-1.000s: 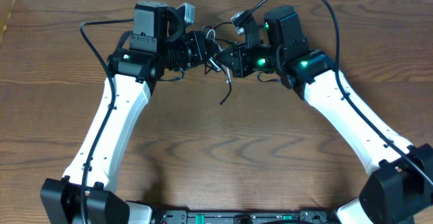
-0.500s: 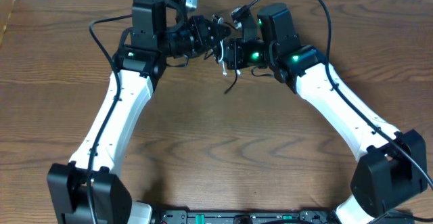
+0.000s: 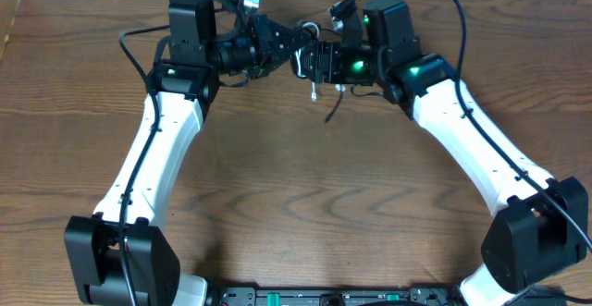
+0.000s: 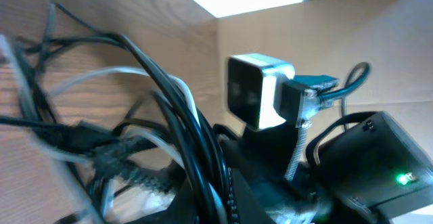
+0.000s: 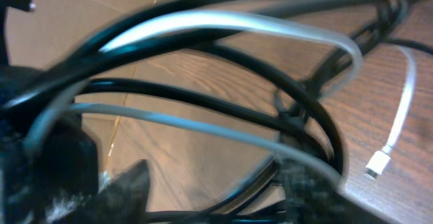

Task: Untangle cables

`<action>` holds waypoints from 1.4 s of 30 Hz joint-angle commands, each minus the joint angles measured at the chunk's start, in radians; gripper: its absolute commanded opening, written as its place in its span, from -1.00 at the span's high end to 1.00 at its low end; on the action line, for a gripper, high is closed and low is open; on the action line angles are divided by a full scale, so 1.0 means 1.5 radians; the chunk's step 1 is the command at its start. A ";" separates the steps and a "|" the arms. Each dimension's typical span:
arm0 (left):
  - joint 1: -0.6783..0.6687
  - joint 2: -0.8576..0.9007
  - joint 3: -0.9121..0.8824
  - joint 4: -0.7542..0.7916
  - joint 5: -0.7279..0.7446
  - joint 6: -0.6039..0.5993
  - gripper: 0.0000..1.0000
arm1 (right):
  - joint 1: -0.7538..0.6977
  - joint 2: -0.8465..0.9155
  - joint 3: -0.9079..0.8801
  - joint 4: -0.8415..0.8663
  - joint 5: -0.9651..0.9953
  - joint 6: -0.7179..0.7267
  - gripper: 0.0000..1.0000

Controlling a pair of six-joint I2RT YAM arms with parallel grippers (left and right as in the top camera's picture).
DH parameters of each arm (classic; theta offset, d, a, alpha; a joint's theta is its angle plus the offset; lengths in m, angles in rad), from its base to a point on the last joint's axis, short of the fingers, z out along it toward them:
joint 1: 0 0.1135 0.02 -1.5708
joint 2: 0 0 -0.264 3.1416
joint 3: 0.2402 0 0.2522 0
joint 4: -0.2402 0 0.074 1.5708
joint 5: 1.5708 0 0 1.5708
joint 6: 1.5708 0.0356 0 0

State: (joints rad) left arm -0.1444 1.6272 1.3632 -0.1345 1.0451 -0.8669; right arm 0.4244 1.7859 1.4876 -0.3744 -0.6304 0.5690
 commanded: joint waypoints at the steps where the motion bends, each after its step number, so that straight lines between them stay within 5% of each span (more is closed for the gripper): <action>1: 0.009 -0.041 0.039 -0.031 0.038 0.084 0.85 | -0.037 0.056 -0.046 -0.014 -0.008 -0.037 -0.45; 8: 0.006 -0.041 0.039 -0.134 0.010 0.184 0.85 | -0.100 0.056 -0.046 0.046 -0.234 -0.086 -0.28; 11: 0.006 -0.041 0.039 -0.137 0.011 0.189 0.85 | -0.120 0.056 -0.046 0.033 -0.238 -0.086 -0.15; 18: 0.005 -0.041 0.039 -0.136 0.009 0.186 0.85 | -0.125 0.056 -0.046 0.003 -0.197 -0.092 -0.19; 24: 0.005 -0.041 0.039 -0.138 -0.102 0.022 0.85 | -0.115 0.055 -0.046 0.006 -0.205 -0.132 -0.14; 31: -0.011 -0.041 0.039 -0.276 -0.333 -0.218 0.85 | -0.108 0.015 -0.046 0.011 -0.337 -0.372 -0.29; 37: -0.017 -0.041 0.039 -0.296 -0.335 -0.377 0.85 | -0.060 0.002 -0.046 0.001 -0.314 -0.453 -0.38; 42: -0.020 -0.041 0.039 -0.296 -0.301 -0.411 0.85 | -0.003 0.003 -0.046 0.019 -0.210 -0.453 -0.38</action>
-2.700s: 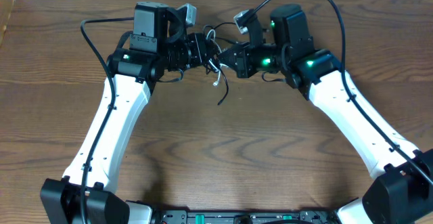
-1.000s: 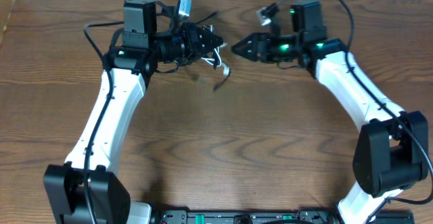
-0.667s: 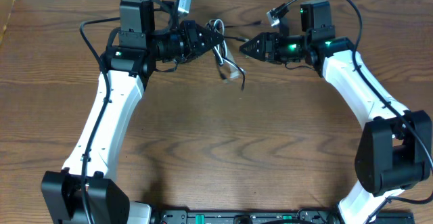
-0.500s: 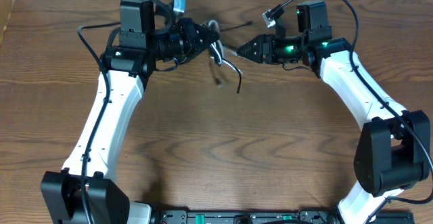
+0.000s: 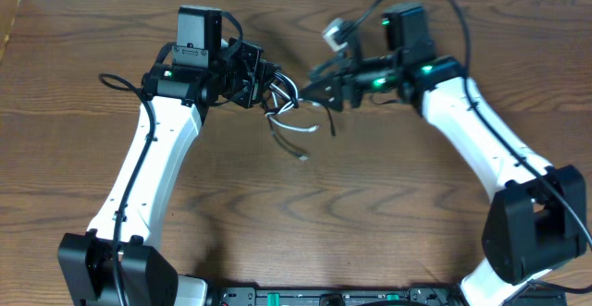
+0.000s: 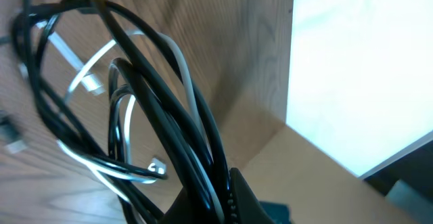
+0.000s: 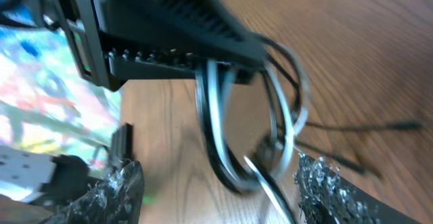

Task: Untangle cables

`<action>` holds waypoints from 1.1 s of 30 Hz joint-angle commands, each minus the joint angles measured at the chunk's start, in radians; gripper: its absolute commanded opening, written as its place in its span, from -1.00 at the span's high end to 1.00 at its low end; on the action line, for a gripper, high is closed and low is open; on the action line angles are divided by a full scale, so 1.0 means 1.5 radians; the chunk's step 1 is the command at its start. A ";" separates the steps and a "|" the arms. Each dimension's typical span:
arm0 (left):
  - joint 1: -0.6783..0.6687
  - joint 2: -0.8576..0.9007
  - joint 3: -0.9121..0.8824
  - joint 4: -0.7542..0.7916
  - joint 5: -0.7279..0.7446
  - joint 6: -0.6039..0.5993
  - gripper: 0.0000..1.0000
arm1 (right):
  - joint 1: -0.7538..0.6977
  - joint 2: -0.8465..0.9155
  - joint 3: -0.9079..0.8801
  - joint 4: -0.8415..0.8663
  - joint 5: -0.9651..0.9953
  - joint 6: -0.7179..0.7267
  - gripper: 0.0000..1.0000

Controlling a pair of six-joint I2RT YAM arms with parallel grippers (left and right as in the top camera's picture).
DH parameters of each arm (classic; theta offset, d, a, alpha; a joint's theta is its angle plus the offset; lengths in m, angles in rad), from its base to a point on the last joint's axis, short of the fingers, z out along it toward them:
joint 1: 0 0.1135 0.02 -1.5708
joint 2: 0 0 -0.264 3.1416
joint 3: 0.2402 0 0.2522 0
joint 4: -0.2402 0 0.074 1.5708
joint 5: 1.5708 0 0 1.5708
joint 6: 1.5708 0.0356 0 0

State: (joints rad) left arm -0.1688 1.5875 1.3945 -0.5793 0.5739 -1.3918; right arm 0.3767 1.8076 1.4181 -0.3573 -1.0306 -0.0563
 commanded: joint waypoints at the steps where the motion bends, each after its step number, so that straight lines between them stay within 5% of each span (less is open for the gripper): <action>1: -0.005 -0.015 0.018 0.000 0.019 -0.061 0.85 | 0.039 -0.012 0.001 0.014 0.076 -0.036 -0.38; 6: -0.021 -0.015 0.018 0.000 0.040 -0.062 0.85 | 0.079 -0.012 0.001 0.022 0.216 -0.003 -0.25; 11: -0.030 -0.015 0.018 0.000 0.038 -0.047 0.85 | 0.089 -0.012 0.001 0.033 0.279 0.037 0.63; 14: -0.030 -0.015 0.018 0.000 0.011 0.053 0.84 | 0.081 -0.012 0.001 0.037 0.278 0.079 0.98; 17: -0.030 -0.015 0.018 -0.003 -0.018 0.216 0.66 | 0.056 -0.015 0.001 0.038 0.273 0.143 0.98; 19: -0.030 -0.015 0.018 -0.019 -0.027 0.391 0.30 | 0.028 -0.016 0.001 0.038 0.254 0.213 0.98; 22: -0.030 -0.015 0.018 -0.038 -0.027 0.535 0.29 | -0.009 -0.016 0.001 0.036 0.217 0.298 0.98; 33: -0.088 -0.014 0.018 -0.065 -0.023 0.776 0.29 | -0.062 -0.016 0.001 0.034 0.118 0.414 0.98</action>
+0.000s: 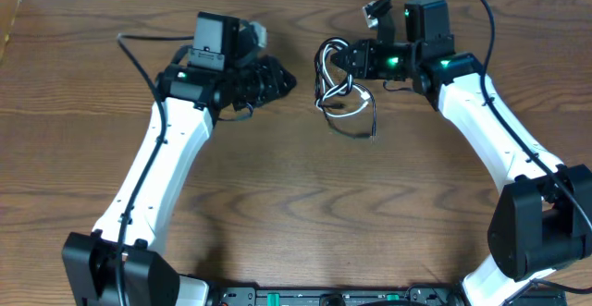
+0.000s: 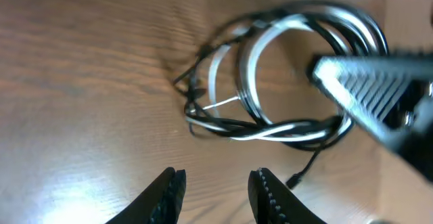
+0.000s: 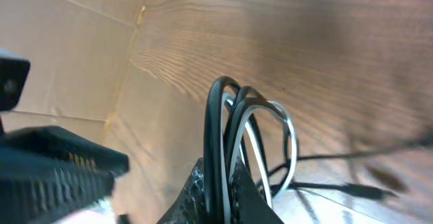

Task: Untangle cables

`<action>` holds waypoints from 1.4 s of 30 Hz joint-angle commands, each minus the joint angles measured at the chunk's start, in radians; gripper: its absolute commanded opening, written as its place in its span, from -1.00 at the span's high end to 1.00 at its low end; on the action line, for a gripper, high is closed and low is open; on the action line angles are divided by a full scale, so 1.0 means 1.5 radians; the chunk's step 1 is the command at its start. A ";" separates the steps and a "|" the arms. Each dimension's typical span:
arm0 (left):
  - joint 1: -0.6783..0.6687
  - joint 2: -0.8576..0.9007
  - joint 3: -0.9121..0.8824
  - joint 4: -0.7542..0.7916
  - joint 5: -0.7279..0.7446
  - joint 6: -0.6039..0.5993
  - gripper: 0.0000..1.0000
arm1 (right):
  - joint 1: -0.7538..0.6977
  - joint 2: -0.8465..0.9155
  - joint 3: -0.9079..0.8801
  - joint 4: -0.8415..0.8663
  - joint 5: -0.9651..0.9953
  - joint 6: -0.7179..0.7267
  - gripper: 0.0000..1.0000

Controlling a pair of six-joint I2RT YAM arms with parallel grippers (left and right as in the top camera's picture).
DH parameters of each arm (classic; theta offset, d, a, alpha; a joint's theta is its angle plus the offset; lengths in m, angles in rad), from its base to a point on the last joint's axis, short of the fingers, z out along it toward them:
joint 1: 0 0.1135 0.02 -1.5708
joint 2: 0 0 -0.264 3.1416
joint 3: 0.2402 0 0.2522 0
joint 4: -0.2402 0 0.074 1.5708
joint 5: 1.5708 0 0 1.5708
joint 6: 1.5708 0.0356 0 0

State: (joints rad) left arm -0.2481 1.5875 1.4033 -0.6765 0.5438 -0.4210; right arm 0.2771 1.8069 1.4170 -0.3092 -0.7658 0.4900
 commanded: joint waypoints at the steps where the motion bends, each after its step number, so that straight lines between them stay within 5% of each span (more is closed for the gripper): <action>1: -0.047 -0.013 0.012 0.002 -0.009 0.145 0.27 | 0.005 -0.015 0.002 0.004 -0.069 0.050 0.98; 7: -0.103 0.007 0.011 0.010 -0.124 0.167 0.08 | 0.001 -0.015 0.002 0.020 -0.123 0.059 0.98; 23: -0.142 0.041 0.003 0.058 -0.124 0.338 0.09 | -0.032 -0.015 0.002 0.027 -0.208 0.060 0.98; 30: -0.165 0.068 0.003 0.076 -0.124 0.351 0.13 | -0.032 -0.015 0.002 0.040 -0.233 0.060 0.98; 33: -0.169 0.098 0.003 0.080 -0.124 0.361 0.29 | -0.032 -0.015 0.002 0.042 -0.242 0.060 0.98; 37: -0.168 0.124 0.003 0.094 -0.124 0.360 0.83 | -0.038 -0.015 0.002 0.041 -0.242 0.059 0.98; 42: -0.168 0.111 0.003 0.097 -0.124 0.360 0.85 | -0.055 -0.014 0.002 0.033 -0.211 0.058 0.98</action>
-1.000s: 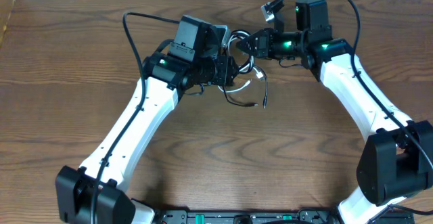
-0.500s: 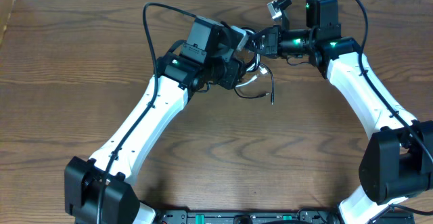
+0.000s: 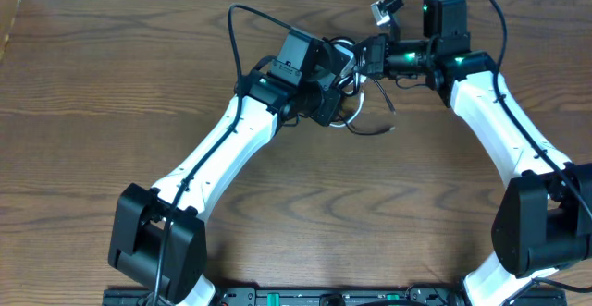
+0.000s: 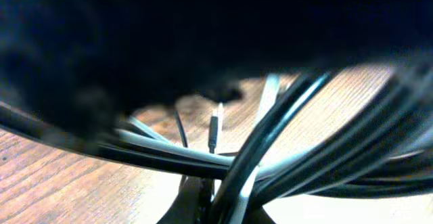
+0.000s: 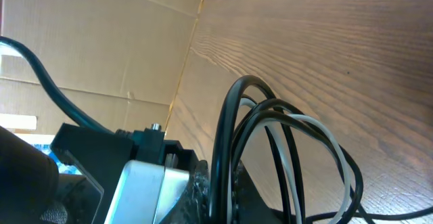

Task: Untangle cables

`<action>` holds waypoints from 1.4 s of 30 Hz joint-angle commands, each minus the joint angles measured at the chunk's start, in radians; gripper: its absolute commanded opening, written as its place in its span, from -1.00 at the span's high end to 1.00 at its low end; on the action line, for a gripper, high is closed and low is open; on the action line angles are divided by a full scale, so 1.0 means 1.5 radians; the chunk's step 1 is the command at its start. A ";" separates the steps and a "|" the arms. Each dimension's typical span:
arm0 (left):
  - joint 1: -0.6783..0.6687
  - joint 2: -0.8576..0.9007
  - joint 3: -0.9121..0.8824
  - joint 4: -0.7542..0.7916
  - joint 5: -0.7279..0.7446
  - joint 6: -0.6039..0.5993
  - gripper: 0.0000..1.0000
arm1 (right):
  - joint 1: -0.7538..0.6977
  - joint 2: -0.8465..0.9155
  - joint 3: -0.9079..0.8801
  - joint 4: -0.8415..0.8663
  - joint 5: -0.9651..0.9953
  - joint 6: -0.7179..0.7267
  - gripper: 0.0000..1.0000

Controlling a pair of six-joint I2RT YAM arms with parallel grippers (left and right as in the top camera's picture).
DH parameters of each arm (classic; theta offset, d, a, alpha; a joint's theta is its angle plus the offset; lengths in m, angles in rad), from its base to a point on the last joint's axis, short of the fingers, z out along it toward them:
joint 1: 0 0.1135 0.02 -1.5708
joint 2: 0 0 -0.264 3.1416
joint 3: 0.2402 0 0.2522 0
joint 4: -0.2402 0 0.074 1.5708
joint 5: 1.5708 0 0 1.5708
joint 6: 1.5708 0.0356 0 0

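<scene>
A tangle of black and white cables (image 3: 357,112) hangs at the back middle of the table, one loose black end (image 3: 388,127) trailing on the wood. My right gripper (image 3: 359,61) (image 5: 230,187) is shut on several black loops (image 5: 233,129) of it. My left gripper (image 3: 333,91) (image 4: 211,207) has reached across to the same bundle, its jaws together at the frame's bottom with black and white strands (image 4: 284,129) running through them. The left wrist view is too close and dark to show more.
The wooden table (image 3: 277,214) stretches toward the front. A cardboard wall (image 5: 101,41) stands behind its back edge. The left arm (image 3: 231,140) lies diagonally across the middle. The arms' own black leads (image 3: 236,29) arch above the back.
My left gripper was open and well left of the bundle. Now it is against the bundle with its jaws together, next to my right gripper. The right gripper still holds the loops, slightly further right.
Both grippers first met at the bundle at the back middle. Then the left held it while the right stood open close by. After that the right held it and the left was open and apart. Now both are shut on it.
</scene>
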State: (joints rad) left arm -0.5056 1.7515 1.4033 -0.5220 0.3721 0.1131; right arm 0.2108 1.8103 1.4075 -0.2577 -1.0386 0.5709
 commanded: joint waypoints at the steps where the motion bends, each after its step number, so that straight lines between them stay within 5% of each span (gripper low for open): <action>1: 0.004 -0.006 0.003 -0.006 -0.010 0.004 0.85 | -0.017 -0.017 0.008 -0.010 -0.011 0.005 0.98; 11: 0.004 -0.112 0.003 -0.007 -0.026 -0.080 0.85 | -0.066 -0.017 0.008 -0.193 0.384 -0.007 0.98; 23: 0.004 -0.217 0.003 0.000 -0.323 -0.385 0.85 | -0.053 -0.017 0.008 -0.215 0.389 -0.037 0.98; 35: 0.003 -0.183 0.003 -0.272 -0.323 -0.491 0.85 | -0.054 -0.017 0.008 0.026 -0.052 -0.206 0.98; 39: 0.004 -0.160 0.003 -0.333 -0.335 -0.488 0.85 | -0.058 -0.018 0.008 0.180 -0.180 -0.133 0.98; 42: 0.004 -0.144 0.003 -0.340 -0.351 -0.461 0.66 | -0.064 -0.018 0.008 0.286 -0.200 -0.022 0.98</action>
State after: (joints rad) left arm -0.5049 1.5089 1.4017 -1.0199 -0.1043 -0.6003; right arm 0.1379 1.8050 1.4078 0.0906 -1.1683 0.3809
